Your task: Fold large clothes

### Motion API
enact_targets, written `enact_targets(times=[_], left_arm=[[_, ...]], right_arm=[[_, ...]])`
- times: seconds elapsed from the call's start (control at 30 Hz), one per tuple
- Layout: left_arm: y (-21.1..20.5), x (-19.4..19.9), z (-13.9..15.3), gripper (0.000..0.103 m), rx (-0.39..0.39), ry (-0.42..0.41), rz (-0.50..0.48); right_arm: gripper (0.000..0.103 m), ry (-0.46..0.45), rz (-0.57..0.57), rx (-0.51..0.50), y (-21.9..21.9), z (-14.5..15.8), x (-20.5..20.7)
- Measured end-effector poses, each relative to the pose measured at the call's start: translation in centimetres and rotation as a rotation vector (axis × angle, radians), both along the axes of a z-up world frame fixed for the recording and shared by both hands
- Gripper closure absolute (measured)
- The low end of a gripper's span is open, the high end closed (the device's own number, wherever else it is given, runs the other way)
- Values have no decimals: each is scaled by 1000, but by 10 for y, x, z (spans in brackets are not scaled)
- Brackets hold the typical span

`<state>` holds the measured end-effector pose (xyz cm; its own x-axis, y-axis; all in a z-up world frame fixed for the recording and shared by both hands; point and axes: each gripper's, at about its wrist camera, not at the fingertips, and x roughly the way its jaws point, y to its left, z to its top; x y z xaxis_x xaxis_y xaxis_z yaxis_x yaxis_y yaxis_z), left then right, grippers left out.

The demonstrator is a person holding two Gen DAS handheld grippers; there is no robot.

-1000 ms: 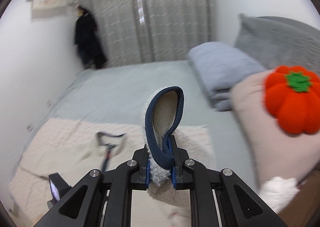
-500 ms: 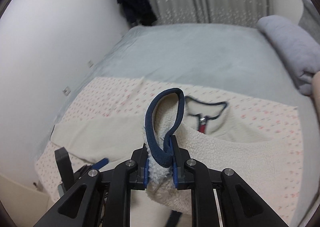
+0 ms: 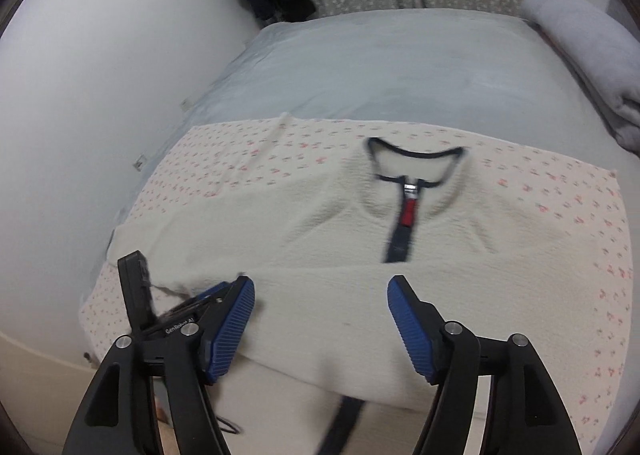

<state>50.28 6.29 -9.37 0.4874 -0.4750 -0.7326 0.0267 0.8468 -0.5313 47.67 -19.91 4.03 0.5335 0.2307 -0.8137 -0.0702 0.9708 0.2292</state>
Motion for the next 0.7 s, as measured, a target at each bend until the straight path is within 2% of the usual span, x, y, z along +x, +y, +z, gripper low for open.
enact_targets(times=[0.03,0.07,0.1,0.13,0.2,0.3,0.37,0.43,0.6,0.7], left_arm=[[-5,0,-3,46,7,-3,-16],[-15,0,-5,55,27,-2,-30],[-20,-2,-5,83,64,-11,-31],[-28,-3,-4,91,123,-31,-35],[-38,-8,8,91,205,-97,-22],[-35,-12,42,92,183,-205,14],[-34,-8,60,92,201,-266,34],[-37,5,62,91,245,-255,32],[-42,19,25,91,309,-183,27],[-36,18,5,91,301,-170,43]], right_arm=[[30,1,-27,-6,-20,-2,-6],[29,5,-47,-7,-33,-3,-10],[29,9,-73,-7,-50,-4,-16],[29,13,-110,-6,-71,-7,-22],[28,14,-175,-11,-107,-9,-33],[26,6,-280,-34,-159,-16,-48],[25,7,-339,-35,-188,-24,-55],[25,16,-388,-14,-213,-38,-58],[25,37,-421,125,-250,-91,-33],[27,26,-429,230,-263,-120,-9]])
